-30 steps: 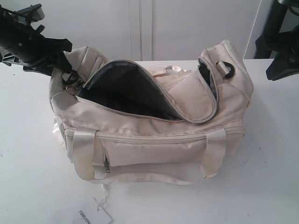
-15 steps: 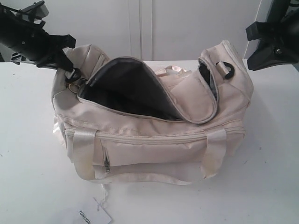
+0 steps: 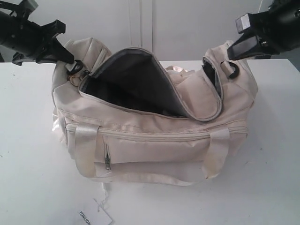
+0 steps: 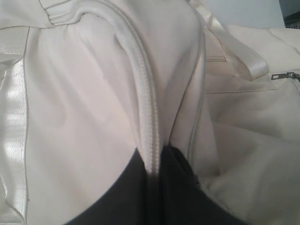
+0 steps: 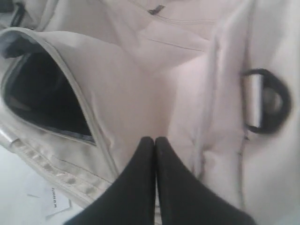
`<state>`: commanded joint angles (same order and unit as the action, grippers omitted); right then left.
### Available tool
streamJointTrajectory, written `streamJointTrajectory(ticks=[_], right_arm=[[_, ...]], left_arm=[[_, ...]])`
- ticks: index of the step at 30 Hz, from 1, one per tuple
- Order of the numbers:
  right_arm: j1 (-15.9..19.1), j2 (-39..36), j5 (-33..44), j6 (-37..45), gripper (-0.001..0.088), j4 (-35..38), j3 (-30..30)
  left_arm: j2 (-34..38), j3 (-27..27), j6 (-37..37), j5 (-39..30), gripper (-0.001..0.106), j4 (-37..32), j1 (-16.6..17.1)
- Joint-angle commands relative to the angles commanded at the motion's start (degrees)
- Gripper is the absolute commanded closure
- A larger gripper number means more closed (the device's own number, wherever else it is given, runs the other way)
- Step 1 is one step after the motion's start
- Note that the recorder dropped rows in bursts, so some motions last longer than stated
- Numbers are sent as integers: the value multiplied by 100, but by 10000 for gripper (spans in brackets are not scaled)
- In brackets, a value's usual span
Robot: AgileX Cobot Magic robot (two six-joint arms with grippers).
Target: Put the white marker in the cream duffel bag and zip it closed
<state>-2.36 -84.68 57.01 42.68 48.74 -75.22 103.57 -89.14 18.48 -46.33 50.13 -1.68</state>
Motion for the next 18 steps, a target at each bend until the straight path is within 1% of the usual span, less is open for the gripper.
streamJointTrajectory(ticks=[5,8,13,15,18], right_arm=[[-441,0,-351,740,868,589,0],[-758,0,-745,1034,868,850,0],[-1329,-53,-1849,913,868,962,0],[-1516,-150,-2096,756,868,1112,0],[-1782,-338,-2509,385,868,1125,0]], left_arm=[[0,0,78,-91,1053,0,32],[0,0,148,-129,1053,45,32],[0,0,337,-190,1053,210,32],[0,0,360,-190,1053,210,32],[0,0,406,-212,1053,210,32]])
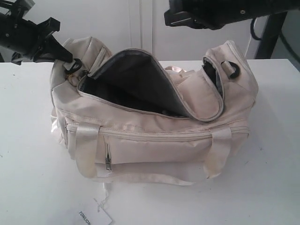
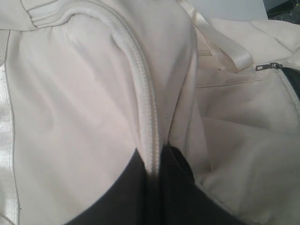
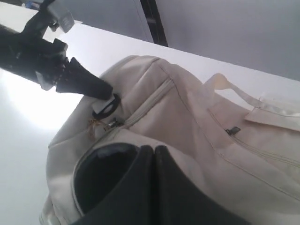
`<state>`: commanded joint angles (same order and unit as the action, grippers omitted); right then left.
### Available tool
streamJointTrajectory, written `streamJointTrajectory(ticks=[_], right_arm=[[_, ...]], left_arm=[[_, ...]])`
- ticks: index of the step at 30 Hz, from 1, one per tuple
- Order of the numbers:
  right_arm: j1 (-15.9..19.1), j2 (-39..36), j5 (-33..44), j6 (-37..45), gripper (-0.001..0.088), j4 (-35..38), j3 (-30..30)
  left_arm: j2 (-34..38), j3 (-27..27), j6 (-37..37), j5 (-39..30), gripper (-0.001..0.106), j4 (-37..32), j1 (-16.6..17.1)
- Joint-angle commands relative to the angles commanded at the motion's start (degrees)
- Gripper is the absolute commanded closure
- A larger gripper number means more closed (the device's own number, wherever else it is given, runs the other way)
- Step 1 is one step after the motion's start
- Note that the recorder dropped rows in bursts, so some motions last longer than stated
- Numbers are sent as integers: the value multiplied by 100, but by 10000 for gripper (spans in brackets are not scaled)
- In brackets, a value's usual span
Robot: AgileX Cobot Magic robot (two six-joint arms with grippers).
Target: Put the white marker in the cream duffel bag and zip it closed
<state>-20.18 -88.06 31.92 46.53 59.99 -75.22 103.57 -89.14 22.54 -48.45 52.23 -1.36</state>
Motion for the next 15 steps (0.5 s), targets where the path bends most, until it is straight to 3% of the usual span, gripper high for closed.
streamJointTrajectory(ticks=[5,15], right_arm=[[-283,-377,-534,-182,868,183,-142],[-601,-1040,-327,-182,868,456,-466]], left_arm=[[0,0,35,-86,1053,0,0],[0,0,43,-215,1053,11,0]])
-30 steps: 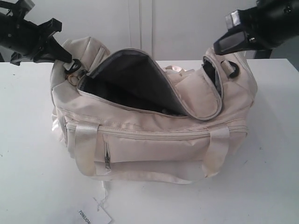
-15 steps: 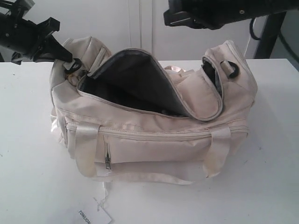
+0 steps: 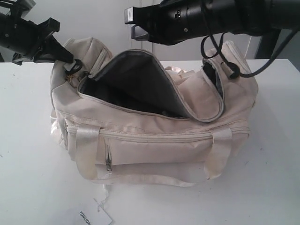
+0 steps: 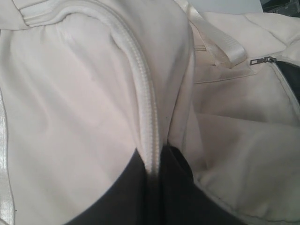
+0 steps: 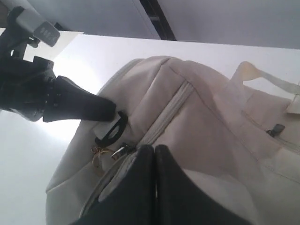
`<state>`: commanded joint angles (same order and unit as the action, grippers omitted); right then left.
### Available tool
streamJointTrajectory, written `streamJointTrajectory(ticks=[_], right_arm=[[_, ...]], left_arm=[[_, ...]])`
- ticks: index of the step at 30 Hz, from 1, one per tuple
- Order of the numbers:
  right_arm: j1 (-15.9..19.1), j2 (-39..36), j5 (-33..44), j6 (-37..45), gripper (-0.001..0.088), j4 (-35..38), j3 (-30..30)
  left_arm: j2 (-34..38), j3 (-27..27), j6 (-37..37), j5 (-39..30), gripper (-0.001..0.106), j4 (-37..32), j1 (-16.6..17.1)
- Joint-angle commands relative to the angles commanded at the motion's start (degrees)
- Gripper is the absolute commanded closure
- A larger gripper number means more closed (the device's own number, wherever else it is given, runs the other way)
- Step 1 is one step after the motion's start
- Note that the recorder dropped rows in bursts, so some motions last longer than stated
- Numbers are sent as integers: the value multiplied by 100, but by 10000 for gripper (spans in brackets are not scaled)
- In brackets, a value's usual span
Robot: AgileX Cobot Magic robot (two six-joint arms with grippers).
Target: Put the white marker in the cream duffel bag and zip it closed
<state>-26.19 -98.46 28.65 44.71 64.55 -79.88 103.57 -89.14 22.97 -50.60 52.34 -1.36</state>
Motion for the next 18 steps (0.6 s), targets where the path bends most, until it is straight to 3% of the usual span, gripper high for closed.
streamJointTrajectory(ticks=[12,18], right_arm=[[0,-177,1238,-24,868,-70,0],[0,-177,1530,-716,868,-1013,0]], left_arm=[[0,0,0,-2,1053,12,0],[0,0,0,-2,1053,36,0]])
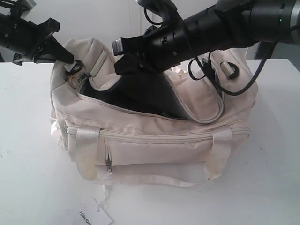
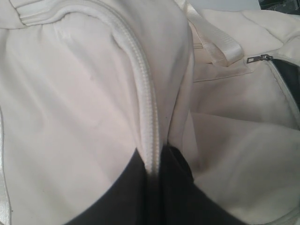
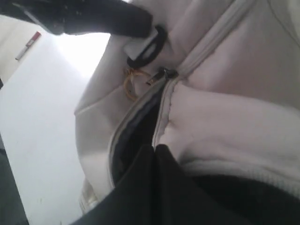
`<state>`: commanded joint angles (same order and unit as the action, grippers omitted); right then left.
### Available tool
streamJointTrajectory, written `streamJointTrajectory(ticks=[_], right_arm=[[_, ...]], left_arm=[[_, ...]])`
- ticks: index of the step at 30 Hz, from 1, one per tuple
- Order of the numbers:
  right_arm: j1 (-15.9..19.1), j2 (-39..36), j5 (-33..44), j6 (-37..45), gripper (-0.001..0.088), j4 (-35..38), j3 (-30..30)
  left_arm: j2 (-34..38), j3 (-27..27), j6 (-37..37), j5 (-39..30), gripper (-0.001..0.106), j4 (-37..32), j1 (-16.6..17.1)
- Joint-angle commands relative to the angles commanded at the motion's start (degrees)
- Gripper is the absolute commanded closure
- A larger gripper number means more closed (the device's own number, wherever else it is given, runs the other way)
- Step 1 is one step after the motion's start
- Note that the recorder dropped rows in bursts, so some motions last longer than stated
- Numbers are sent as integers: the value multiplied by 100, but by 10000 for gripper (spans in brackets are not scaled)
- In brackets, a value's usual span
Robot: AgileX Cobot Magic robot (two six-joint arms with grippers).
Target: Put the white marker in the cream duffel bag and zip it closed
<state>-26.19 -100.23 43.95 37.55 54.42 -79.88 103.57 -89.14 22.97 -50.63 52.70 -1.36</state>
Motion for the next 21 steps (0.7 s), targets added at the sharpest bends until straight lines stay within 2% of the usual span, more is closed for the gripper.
streamJointTrajectory(ticks=[4,10,12,16,21], right_arm=[[0,47,72,-28,868,-48,0],[0,411,-366,-28,868,-23,-46],[0,582,-612,-28,868,-23,-86],[0,857,-1659,-28,868,-64,-85],[40,271,-2195,-234,868,-78,-64]], left_arm=[[0,0,0,10,1053,0,0],[0,0,13,21,1053,0,0],[0,0,38,21,1053,0,0],[0,0,107,-2,1053,0,0],[0,0,107,-25,1053,0,0]])
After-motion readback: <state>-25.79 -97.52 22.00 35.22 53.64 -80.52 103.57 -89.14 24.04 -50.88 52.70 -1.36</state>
